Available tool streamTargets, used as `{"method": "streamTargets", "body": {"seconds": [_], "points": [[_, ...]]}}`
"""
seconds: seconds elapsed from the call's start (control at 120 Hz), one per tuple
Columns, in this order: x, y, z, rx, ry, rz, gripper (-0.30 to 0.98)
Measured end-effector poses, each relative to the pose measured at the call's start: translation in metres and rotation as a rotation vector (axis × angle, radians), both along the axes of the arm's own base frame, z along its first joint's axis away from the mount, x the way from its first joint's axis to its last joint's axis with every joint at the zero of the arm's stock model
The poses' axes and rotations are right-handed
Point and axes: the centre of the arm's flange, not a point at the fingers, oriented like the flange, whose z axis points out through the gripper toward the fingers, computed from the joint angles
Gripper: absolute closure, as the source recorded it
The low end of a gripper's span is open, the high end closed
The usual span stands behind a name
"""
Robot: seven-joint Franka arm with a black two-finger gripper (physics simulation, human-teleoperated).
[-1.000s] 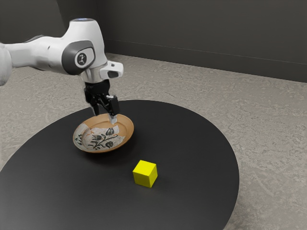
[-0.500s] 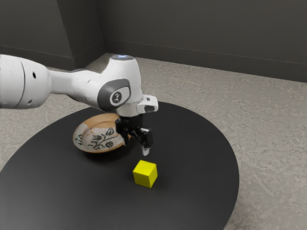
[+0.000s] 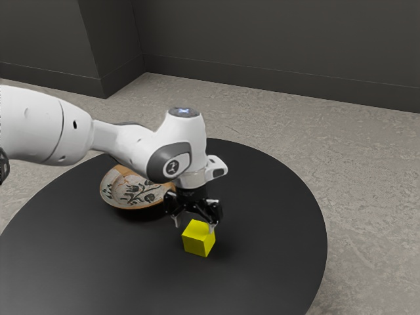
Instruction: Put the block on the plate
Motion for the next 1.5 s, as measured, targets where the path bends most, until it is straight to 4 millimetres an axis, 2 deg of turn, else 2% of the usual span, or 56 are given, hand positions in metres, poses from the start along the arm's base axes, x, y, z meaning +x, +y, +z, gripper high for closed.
{"method": "streamTargets", "body": {"seconds": [0.325,0.4,0.542,0.675,0.9,1.075,1.167,1.233,1.317,1.4,1.5], "points": [[0.002,-0.008,-0.034,0.052,-0.012,0.109,0.00],[0.002,-0.009,-0.036,0.060,-0.021,0.126,0.03],[0.003,-0.009,-0.036,0.076,-0.037,0.149,0.15],[0.003,-0.009,-0.037,0.083,-0.043,0.174,0.19],[0.005,-0.014,-0.024,0.074,-0.069,0.207,0.26],[0.012,0.000,0.011,0.055,-0.126,0.258,0.29],[0.018,0.024,0.035,0.045,-0.162,0.309,0.30],[0.026,0.053,0.052,0.038,-0.189,0.367,0.30],[0.045,0.094,0.072,0.025,-0.230,0.445,0.30],[0.064,0.145,0.078,0.018,-0.250,0.534,0.30],[0.077,0.207,0.071,0.020,-0.253,0.635,0.30]]}}
